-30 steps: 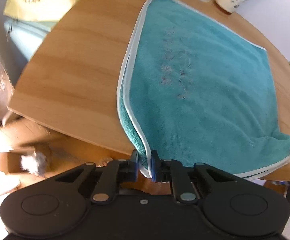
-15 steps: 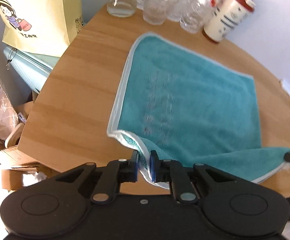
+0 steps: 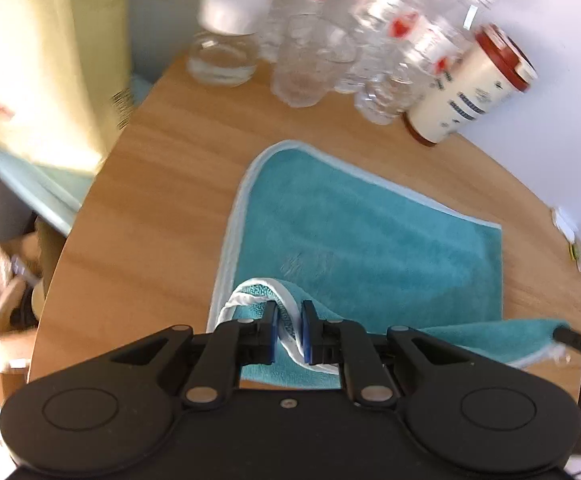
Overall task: Fold towel
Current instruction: 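Lift the towel edge with both grippers and fold it over the towel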
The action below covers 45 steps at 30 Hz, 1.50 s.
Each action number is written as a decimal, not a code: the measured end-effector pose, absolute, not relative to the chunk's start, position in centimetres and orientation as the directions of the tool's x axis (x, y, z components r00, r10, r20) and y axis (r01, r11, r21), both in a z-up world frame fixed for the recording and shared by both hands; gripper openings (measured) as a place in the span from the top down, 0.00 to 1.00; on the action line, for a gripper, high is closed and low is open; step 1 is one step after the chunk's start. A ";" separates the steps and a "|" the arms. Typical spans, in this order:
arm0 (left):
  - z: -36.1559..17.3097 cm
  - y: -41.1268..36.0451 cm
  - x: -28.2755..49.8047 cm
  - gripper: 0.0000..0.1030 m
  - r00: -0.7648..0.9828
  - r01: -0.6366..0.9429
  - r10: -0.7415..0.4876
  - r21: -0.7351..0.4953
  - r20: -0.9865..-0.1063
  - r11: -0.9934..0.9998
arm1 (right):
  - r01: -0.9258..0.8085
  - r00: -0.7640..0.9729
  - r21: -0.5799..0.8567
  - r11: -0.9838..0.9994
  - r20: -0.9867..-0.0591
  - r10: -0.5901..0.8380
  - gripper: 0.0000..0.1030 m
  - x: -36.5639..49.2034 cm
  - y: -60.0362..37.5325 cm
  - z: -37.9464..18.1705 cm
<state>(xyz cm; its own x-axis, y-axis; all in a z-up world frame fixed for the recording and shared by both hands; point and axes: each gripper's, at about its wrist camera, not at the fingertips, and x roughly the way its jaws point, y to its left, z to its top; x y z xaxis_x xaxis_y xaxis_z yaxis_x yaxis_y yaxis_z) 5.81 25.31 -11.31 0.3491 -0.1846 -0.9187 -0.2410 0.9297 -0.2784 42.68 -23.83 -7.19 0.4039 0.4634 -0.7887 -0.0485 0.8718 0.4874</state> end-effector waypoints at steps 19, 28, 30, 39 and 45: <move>-16.1 27.9 15.7 0.89 0.273 -0.302 -0.259 -0.338 -0.927 0.891 | 0.198 0.396 0.516 0.833 -0.820 0.414 0.92 51.5 -24.6 -12.1; -16.2 28.2 18.7 0.58 0.277 -0.246 -0.270 -0.340 -0.922 0.908 | 0.287 0.501 0.446 0.848 -0.824 0.265 0.71 53.8 -24.5 -12.6; -15.3 28.3 18.8 0.38 0.314 -0.231 -0.235 -0.314 -0.920 0.921 | 0.238 0.516 0.412 0.879 -0.821 0.245 0.71 53.6 -24.1 -11.7; -12.1 26.2 18.0 0.27 0.414 -0.010 -0.153 -0.172 -0.897 0.985 | -0.240 0.473 0.081 0.967 -0.861 0.189 0.66 50.1 -16.6 -10.9; -12.0 22.7 14.9 0.27 0.445 0.265 -0.156 -0.036 -0.882 0.963 | -0.361 0.557 -0.131 0.923 -0.825 0.101 0.66 49.0 -12.4 -12.1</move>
